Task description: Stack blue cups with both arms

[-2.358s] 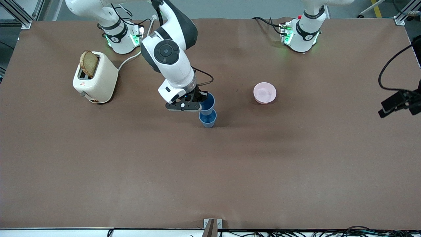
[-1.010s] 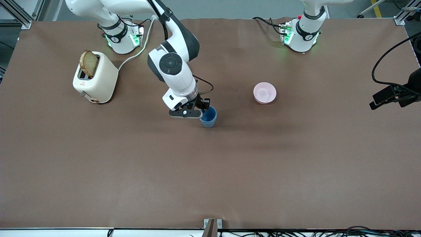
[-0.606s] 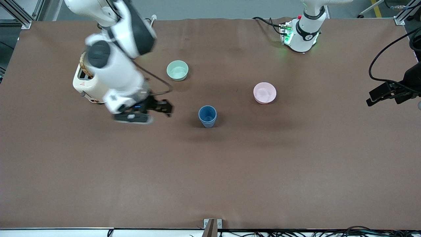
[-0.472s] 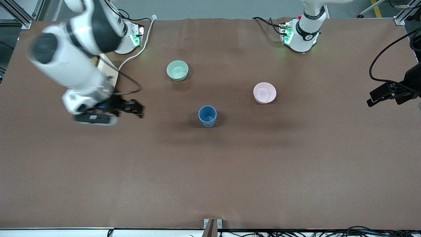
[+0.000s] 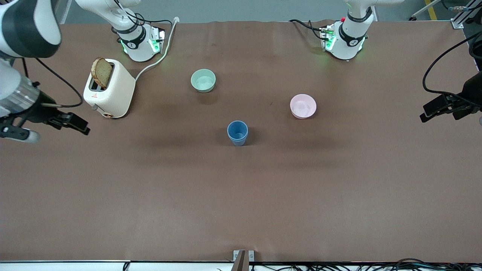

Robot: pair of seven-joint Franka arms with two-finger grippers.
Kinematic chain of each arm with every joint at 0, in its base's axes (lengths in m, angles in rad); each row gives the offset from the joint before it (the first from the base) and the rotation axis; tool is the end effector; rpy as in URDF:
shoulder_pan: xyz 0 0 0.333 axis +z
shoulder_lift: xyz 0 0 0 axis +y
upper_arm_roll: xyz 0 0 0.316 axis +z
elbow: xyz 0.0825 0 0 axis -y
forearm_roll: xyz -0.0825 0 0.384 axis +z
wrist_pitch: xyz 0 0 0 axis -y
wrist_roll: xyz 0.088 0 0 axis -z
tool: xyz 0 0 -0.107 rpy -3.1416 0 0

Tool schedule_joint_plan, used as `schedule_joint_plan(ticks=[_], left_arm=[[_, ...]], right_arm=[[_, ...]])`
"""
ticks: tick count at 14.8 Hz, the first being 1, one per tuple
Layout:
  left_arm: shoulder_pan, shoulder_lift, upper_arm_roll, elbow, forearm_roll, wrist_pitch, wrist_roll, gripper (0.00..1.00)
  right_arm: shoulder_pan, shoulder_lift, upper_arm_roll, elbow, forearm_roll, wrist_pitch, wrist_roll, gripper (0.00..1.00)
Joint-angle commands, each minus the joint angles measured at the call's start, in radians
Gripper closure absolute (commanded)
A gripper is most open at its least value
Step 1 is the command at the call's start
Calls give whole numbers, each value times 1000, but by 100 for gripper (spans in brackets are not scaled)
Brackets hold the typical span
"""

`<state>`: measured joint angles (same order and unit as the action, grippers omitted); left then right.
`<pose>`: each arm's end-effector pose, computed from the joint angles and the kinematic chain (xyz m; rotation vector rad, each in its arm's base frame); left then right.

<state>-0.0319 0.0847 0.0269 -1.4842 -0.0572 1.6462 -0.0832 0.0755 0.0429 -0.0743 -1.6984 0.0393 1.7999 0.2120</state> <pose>0.5887 -0.0094 0.6244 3.0787 0.1234 0.1153 0.5825 0.0048 0.5598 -3.0806 0.3378 -0.0847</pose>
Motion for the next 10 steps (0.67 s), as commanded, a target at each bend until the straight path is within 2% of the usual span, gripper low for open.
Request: schedule_joint_plan(ticks=[1,5,10], left_arm=[[3,-16,2,-4,-16,0,8,0],[-8,-19,-1,-7,-3,-16,8,0],[-6,-32,-15,-5,-3,-46,10,0]], right_arm=[[-74,-75,25,-21,-24,-71,-84,0],[-109,-74,24,152,-21,-299,-166,0],[-108,-39,27,324,-15,-414,-167,0]])
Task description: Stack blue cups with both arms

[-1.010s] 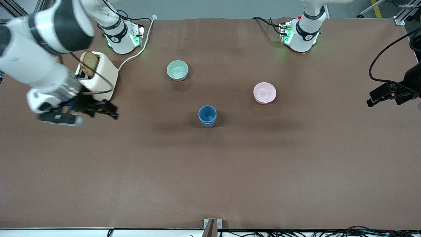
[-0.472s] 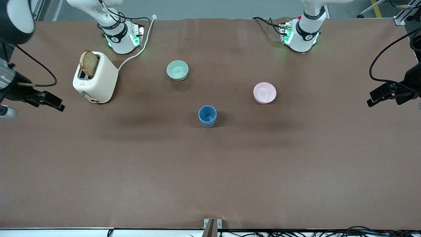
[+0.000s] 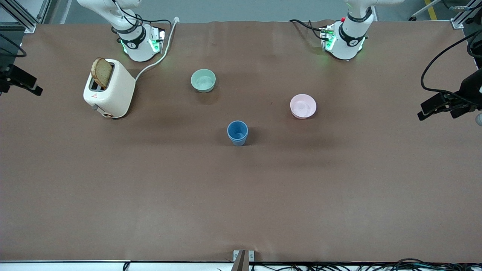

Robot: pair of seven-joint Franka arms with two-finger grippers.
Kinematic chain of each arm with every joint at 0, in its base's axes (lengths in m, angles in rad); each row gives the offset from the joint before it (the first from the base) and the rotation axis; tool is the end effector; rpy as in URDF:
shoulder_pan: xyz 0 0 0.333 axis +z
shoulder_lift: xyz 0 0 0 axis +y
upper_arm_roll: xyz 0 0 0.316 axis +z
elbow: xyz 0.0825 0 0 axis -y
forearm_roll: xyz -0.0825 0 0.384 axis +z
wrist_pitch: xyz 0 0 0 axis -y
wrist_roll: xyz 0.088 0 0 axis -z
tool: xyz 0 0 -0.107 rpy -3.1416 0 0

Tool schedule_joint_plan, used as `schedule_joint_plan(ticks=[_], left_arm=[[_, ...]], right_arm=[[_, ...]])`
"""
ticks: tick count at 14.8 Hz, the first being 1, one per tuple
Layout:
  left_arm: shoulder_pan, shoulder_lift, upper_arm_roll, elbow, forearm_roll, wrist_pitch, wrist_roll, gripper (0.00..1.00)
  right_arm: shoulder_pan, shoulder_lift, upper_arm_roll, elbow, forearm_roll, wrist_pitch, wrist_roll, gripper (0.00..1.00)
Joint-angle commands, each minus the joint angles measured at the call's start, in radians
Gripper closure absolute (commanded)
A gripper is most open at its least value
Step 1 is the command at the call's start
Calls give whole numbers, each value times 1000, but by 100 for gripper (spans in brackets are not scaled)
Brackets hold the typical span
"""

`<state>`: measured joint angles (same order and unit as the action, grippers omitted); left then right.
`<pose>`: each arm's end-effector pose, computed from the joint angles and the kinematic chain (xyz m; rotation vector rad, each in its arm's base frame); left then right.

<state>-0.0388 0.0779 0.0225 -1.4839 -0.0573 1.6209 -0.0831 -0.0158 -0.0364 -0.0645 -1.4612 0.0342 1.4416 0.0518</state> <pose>0.5841 -0.0159 0.6261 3.0802 0.1045 0.0868 0.5272 -0.0392 0.6838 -3.0992 0.1977 -0.0268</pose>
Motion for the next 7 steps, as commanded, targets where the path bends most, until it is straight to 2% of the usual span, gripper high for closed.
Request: schedule_joint_plan(ticks=[1,7], left_arm=[[5,-26,-18,-7,-2,-26,9,0],[4,-55,-30,-13,59,-15,11,0]], right_arm=[[-18,56,18,105,-7,-59,-7,0],[-10,62,18,85,-17,-52,-9,0]])
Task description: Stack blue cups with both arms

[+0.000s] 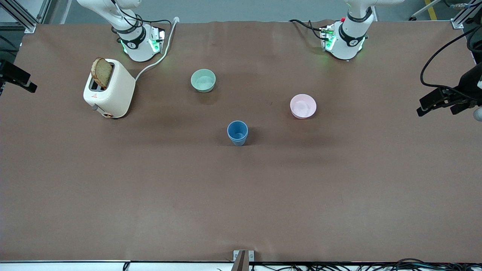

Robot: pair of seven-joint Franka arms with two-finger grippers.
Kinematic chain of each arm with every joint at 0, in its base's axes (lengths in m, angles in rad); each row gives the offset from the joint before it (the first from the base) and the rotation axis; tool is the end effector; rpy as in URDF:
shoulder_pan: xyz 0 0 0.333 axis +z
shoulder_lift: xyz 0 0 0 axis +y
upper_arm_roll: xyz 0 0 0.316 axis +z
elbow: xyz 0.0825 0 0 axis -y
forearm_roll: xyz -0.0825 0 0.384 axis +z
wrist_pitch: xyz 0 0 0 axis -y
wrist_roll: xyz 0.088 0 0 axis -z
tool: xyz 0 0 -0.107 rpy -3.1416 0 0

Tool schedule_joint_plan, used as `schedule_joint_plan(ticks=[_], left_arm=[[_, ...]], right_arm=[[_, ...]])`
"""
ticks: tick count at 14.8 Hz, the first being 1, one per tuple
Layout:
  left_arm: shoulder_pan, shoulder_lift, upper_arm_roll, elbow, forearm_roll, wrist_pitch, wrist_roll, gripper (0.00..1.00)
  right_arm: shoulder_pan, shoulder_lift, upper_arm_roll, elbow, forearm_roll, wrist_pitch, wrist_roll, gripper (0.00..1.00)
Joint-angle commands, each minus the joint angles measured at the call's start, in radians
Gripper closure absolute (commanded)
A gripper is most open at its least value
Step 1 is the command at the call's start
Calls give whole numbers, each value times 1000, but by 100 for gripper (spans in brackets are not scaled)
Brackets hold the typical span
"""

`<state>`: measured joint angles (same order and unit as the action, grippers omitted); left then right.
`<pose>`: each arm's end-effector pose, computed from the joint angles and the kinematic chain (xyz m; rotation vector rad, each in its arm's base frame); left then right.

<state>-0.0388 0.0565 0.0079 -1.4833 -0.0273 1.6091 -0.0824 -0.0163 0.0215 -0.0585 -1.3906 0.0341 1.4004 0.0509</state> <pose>0.5763 -0.0208 0.6376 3.1080 0.0802 0.1052 0.5410 -0.0360 0.6814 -3.1034 0.1866 0.0175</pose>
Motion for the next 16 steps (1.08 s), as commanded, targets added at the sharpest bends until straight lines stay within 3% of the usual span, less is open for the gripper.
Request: schedule_joint_plan(ticks=[1,16], left_arm=[[4,-34,-19,-11,27,-3,12,0],[7,-37,-28,3,15,-9,0,0]], right_arm=[[-13,5,13,13,-17,-8,-8,0],[-16,-8,11,-36,-34,-6,-122,0]])
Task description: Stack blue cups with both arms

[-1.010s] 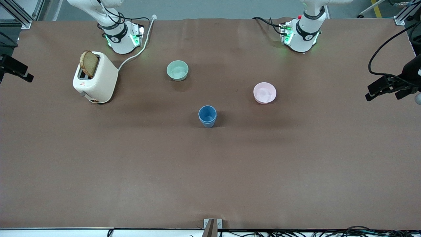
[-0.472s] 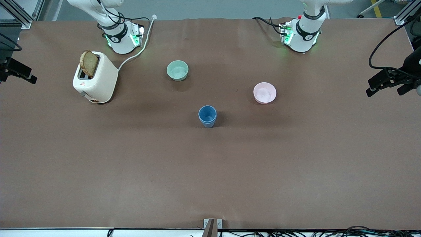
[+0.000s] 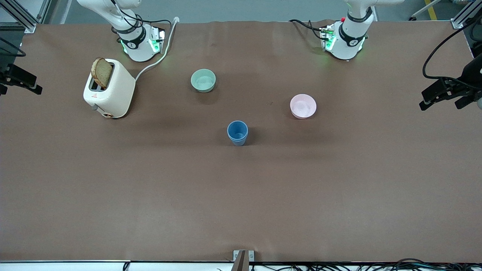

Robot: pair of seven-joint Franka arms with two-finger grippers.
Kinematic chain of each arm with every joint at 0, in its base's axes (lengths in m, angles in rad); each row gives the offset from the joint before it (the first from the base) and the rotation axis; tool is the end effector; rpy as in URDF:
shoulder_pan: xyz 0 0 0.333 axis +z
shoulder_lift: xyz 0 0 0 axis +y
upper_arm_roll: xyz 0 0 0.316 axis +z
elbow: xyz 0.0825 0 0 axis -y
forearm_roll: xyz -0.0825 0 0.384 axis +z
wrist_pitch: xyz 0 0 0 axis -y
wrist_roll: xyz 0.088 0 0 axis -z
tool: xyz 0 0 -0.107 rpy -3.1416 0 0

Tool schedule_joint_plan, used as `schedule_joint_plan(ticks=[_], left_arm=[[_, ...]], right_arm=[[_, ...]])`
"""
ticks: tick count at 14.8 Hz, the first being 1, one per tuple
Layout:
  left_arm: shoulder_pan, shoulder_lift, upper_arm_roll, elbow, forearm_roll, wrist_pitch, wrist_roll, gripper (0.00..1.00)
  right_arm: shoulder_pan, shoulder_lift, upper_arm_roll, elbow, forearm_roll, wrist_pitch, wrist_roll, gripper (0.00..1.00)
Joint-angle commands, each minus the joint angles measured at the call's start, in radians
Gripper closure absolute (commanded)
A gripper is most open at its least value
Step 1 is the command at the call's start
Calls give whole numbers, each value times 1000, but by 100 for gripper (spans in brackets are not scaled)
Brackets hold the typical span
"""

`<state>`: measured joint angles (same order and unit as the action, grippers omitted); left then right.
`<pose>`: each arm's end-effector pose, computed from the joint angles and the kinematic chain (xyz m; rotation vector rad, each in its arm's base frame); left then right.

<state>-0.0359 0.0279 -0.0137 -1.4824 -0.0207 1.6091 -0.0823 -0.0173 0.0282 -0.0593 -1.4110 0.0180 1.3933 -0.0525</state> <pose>0.5669 -0.0302 0.6544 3.1100 0.0505 0.1513 0.5428 -0.0389 0.6678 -3.1216 0.0333 0.0698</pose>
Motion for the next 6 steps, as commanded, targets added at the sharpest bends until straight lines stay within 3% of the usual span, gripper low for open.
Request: schedule_joint_plan(ticks=[1,6], left_arm=[[4,-9,-6,2,7,-9,-1,0],[5,-11,-6,2,7,-14,7,0]], right_arm=[[-15,-14,12,-13,-18,3,-18,0],[-18,-13,10,-13,-16,7,-18,0]])
